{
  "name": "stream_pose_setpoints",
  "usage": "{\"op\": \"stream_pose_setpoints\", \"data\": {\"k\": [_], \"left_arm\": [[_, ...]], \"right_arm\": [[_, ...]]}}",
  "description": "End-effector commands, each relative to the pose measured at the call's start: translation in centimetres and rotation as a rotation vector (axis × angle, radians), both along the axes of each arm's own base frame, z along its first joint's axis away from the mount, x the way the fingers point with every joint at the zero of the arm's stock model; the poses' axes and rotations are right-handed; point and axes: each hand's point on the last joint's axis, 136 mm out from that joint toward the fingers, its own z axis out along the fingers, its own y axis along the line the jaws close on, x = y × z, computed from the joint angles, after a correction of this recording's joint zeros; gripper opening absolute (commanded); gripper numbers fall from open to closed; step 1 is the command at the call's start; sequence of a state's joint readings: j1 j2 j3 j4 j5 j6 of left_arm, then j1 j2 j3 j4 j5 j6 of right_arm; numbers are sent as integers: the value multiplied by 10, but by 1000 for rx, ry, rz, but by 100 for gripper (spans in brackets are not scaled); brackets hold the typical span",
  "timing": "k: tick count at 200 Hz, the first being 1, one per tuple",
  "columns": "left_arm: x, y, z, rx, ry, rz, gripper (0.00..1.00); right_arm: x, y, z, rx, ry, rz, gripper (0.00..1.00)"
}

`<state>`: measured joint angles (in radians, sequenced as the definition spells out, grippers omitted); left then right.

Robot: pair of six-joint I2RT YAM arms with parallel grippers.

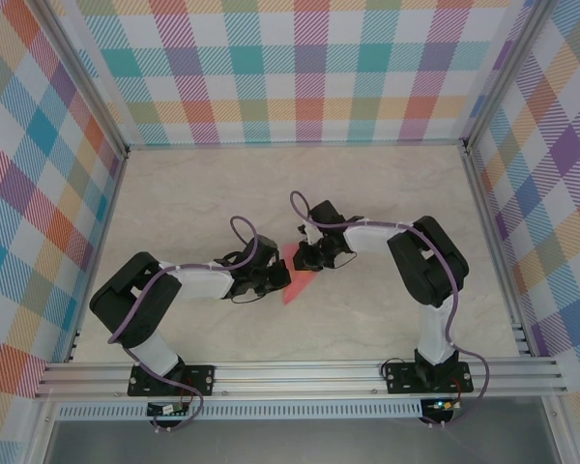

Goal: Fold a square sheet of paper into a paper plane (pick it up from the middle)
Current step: Fourth fold the wing at the center of the table.

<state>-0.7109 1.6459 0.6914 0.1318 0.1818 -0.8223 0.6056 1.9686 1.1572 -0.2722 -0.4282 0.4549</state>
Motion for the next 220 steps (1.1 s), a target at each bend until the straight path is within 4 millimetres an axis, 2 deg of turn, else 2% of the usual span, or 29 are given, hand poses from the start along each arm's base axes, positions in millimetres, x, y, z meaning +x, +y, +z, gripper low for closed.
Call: {"op": "stream_pose_setpoints", "data": {"k": [1,39,62,98,110,128,160,188,220], "left_arm": [[-22,26,-31,120,123,18,0],[-23,27,-33,122,132,15,0],[-23,27,-33,123,133,15,0],[-21,27,-31,124,126,19,0],[-20,26,-30,124,121,19,0],[-20,26,-31,126,121,20,0],[-20,27,-31,132,123,21,0],[-22,28,-32,135,128,19,0],[-25,28,-33,139,137,14,0]], "right_arm": [[40,-24,-9,-86,-93,-66,9],[64,-32,-5,-101,-121,-100,10],[71,-29,13,-70,-149,-111,10],[56,-16,60,94,-194,-84,11],[45,-12,67,145,-184,-63,11],[28,-4,63,172,-143,-23,12],[13,8,37,147,-70,25,12],[17,10,23,123,-51,34,11],[31,6,9,68,-61,11,10]]}}
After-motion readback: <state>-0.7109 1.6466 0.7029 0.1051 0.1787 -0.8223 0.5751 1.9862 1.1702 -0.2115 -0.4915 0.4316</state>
